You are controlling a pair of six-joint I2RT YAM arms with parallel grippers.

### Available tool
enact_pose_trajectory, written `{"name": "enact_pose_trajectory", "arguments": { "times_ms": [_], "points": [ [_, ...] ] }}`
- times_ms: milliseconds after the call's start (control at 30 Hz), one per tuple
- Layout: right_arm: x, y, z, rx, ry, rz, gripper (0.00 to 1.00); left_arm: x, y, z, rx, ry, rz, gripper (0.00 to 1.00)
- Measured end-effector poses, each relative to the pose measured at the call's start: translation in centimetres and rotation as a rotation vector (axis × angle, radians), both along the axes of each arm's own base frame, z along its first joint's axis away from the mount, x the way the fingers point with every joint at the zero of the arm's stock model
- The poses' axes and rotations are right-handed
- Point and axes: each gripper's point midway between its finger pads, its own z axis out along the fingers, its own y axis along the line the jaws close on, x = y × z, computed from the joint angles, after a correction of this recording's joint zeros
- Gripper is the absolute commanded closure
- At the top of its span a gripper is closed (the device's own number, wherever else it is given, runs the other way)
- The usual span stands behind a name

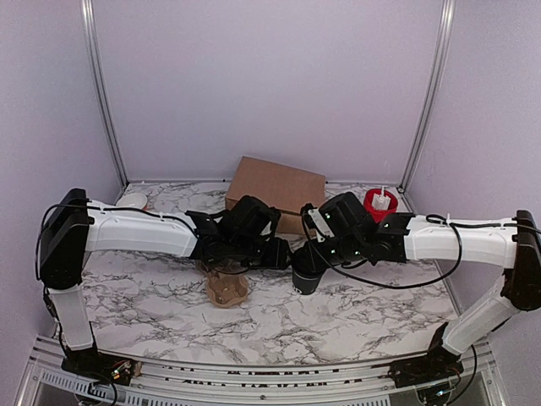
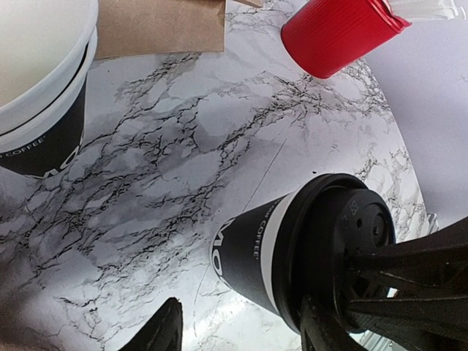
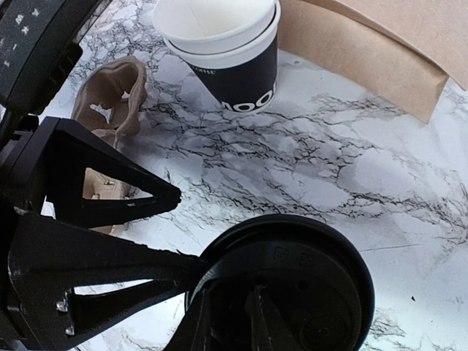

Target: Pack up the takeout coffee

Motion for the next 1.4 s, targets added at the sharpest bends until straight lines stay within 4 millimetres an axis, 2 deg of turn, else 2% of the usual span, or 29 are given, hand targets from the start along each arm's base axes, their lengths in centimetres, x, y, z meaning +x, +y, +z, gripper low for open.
{"name": "enact_pose_trajectory", "arguments": {
  "times_ms": [433, 867, 1167, 1400],
  "points": [
    [0.1, 0.0, -0.2, 0.005, 0.000, -0.012, 0.81, 0.6, -0.3, -0.6, -0.006, -0.017, 0.013, 0.44],
    [0.1, -0.2, 0.2, 0.007, 0.007, -0.031, 0.77, 0.9, -0.4, 0.0, 0.025, -0.030, 0.005, 0.44],
    [1.2, -0.3, 2.5, 0.015, -0.030, -0.076, 0.74, 1.4, -1.3, 1.4, 0.029, -0.048, -0.012, 0.44],
    [1.9, -1.5, 3.4, 0.015, -0.051, -0.107, 0.71, 1.0, -0.6, 1.9, 0.032, -0.047, -0.013, 0.43]
  ]
}}
